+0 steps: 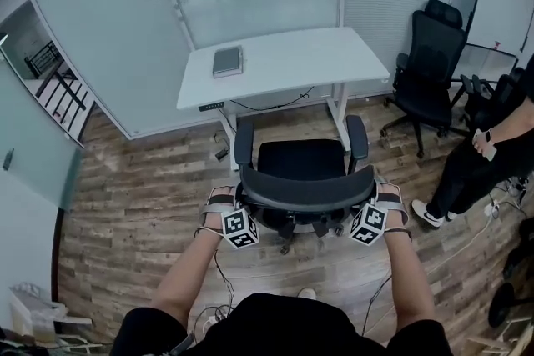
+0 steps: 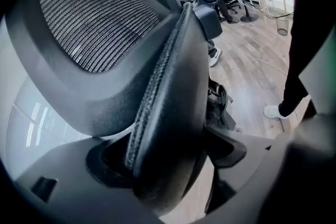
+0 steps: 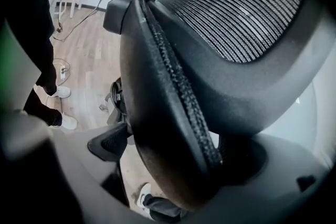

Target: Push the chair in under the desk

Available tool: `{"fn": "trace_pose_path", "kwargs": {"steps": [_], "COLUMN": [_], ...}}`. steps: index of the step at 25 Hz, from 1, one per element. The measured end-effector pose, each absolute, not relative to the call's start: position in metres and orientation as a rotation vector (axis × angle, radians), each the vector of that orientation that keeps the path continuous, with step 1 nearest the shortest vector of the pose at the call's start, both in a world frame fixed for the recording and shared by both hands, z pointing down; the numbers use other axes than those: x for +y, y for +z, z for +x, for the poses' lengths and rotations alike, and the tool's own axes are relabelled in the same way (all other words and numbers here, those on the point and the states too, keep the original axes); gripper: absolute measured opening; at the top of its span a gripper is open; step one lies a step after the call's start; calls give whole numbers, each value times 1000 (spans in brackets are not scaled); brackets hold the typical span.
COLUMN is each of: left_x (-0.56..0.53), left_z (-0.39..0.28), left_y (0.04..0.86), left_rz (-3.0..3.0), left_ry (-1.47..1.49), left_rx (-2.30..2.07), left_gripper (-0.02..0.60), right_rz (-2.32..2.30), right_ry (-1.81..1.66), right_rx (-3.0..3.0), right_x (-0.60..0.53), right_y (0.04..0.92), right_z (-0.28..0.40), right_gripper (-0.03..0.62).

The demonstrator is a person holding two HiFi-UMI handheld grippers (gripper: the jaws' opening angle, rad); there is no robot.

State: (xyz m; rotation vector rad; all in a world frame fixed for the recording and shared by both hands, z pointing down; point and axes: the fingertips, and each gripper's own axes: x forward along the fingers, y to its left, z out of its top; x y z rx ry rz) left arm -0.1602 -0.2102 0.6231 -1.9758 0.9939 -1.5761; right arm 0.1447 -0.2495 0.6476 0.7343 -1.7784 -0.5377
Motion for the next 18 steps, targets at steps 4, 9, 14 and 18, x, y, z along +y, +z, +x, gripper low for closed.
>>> {"fn": "trace_pose_path", "kwargs": {"steps": [4, 9, 14, 18], "left_x": [-230, -250, -277, -297], "left_z": [-149, -143, -148, -147], "left_y": [628, 625, 623, 625], "left_rz": [-1971, -1956, -1959, -1953], "left_ry": [-1608, -1613, -1620, -1620], "left_rx": [1020, 1062, 1072, 1077], "left_gripper": [426, 426, 426, 426], "right_rz": [675, 641, 632, 631], "right_ry": [-537, -549, -562, -562], "right_rx": [-1785, -1792, -1796, -1799], "right_x": [-276, -306, -337, -357], "right_y": [653, 653, 648, 652], "right_z": [156, 160, 155, 155], "right_gripper": [532, 532, 532, 532]}}
